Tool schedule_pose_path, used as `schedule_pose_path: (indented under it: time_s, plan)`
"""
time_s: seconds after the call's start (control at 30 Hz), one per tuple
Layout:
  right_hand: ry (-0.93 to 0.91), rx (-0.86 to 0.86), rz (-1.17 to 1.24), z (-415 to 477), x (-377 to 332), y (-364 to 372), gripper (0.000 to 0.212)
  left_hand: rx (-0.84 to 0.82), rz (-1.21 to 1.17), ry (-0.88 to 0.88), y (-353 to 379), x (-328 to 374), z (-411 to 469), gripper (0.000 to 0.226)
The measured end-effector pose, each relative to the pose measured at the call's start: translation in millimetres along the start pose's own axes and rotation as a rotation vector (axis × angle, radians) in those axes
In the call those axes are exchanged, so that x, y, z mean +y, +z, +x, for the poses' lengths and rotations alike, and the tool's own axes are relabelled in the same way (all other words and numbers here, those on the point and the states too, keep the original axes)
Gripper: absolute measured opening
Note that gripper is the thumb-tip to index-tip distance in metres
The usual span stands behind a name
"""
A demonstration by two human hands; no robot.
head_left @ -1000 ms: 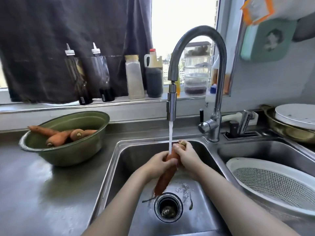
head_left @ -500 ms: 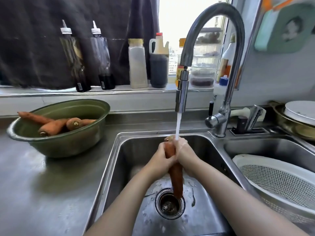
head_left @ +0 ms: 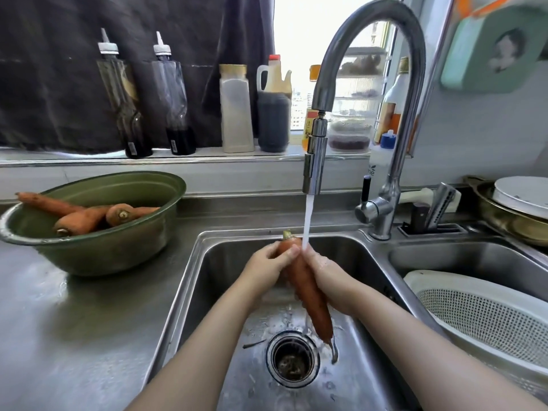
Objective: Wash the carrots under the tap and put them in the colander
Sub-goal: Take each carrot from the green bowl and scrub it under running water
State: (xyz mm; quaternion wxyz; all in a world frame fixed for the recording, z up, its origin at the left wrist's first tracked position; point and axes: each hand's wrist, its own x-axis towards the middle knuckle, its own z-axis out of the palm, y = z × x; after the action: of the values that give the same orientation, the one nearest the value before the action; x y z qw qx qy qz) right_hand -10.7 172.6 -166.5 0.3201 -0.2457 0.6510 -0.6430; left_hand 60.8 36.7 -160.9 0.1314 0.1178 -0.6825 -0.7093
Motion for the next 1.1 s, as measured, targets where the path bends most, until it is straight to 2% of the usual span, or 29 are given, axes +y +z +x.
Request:
schedule_pose_path:
  time_s: [0.1,0.2,0.27,0.33,0.47,0.53,0.57,0.63,0.73,0.8,0.87,0.93,1.0,1.1]
  plan:
    - [0.054,-0.111,0.036,1.7,3.6,-10.1,0.061,-0.029,0.069,0.003,-7.1,0.9,0.9,0.029]
    - [-0.017,-0.241,-0.014,2.5,6.0,-21.4,0.061,0.042,0.065,0.042,-6.3,3.9,1.7,0.039]
    - [-0.097,-0.171,-0.171,2.5,4.4,-17.4,0.053,0.115,0.026,0.066,-5.4,4.8,3.5,0.038]
    - [-0.175,-0.017,-0.356,2.7,3.1,-10.1,0.038,0.165,-0.005,0.065,-4.2,7.1,4.1,0.030]
    - [-0.205,0.256,-0.601,1.1,5.5,-8.2,0.056,0.139,-0.065,0.004,-0.7,7.9,1.3,0.017]
    - [-0.224,0.278,-0.797,1.6,1.4,-9.2,0.048,0.139,-0.074,-0.015,3.2,7.7,0.5,0.016]
    - [-0.248,0.235,-0.866,2.8,-0.8,-7.8,0.041,0.142,-0.077,-0.017,4.9,7.5,0.7,0.016]
    - [-0.293,0.084,-0.830,3.3,-2.4,-2.9,0.040,0.170,-0.079,-0.024,7.3,7.7,3.0,0.014]
    - [-0.209,-0.026,-0.765,-1.9,2.8,3.5,0.063,0.256,-0.064,-0.029,6.2,7.6,5.3,0.010]
    - [-0.228,0.032,-0.763,-0.1,7.9,3.2,0.063,0.253,-0.094,-0.049,4.3,7.8,5.7,0.011]
    - [-0.237,0.101,-0.714,2.9,6.7,4.3,0.048,0.183,-0.146,-0.067,2.6,9.0,5.6,0.014]
    - [-0.201,0.194,-0.512,3.8,0.3,6.7,0.035,0.103,-0.191,-0.083,1.1,11.1,3.8,0.017]
    - [-0.178,0.300,-0.253,3.5,-2.7,8.3,0.039,0.032,-0.184,-0.070,-0.3,9.3,2.1,0.019]
    - [-0.096,0.403,-0.268,3.2,-5.2,0.5,0.048,0.011,-0.040,0.005,0.7,7.2,-1.3,0.030]
